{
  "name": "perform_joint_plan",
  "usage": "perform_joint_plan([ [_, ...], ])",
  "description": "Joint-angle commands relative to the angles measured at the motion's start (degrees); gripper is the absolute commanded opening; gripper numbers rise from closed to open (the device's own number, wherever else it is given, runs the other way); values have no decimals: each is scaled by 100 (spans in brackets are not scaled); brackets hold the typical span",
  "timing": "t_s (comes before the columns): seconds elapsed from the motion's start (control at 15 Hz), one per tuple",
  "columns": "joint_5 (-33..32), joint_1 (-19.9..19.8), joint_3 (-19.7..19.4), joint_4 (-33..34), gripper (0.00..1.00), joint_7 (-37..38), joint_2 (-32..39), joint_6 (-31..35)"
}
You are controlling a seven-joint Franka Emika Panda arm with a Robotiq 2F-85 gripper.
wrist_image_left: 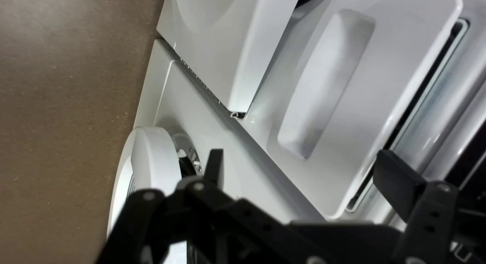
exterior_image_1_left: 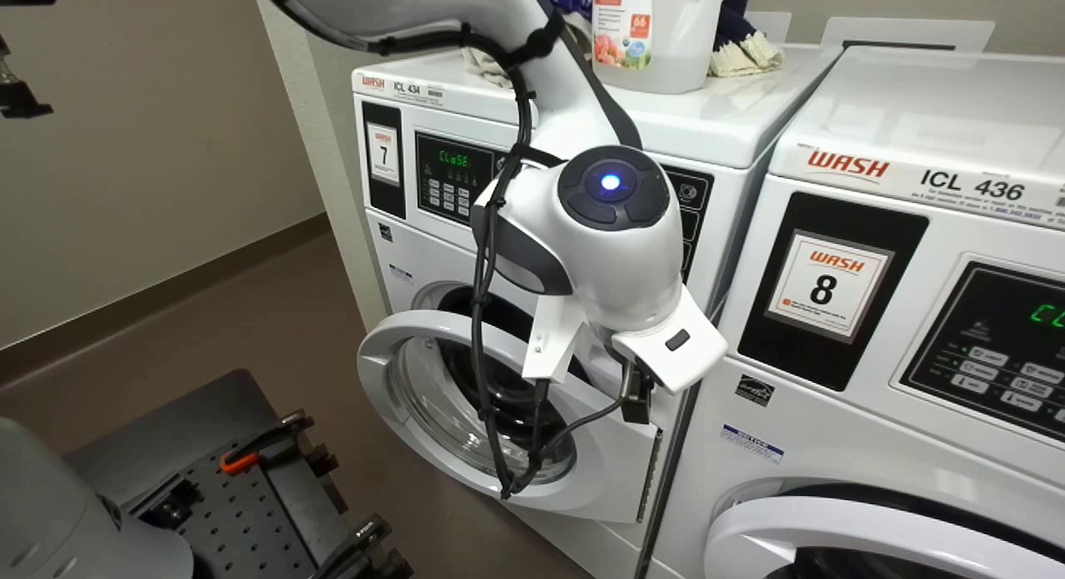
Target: Pull out the tray of the washing machine
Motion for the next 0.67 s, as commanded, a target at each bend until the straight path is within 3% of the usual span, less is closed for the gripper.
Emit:
perform_joint_plan([
  [0.0,226,-26,65,22,100,-201,60,145],
  [0.6,12,19,-14,-75,100,-26,74,91],
])
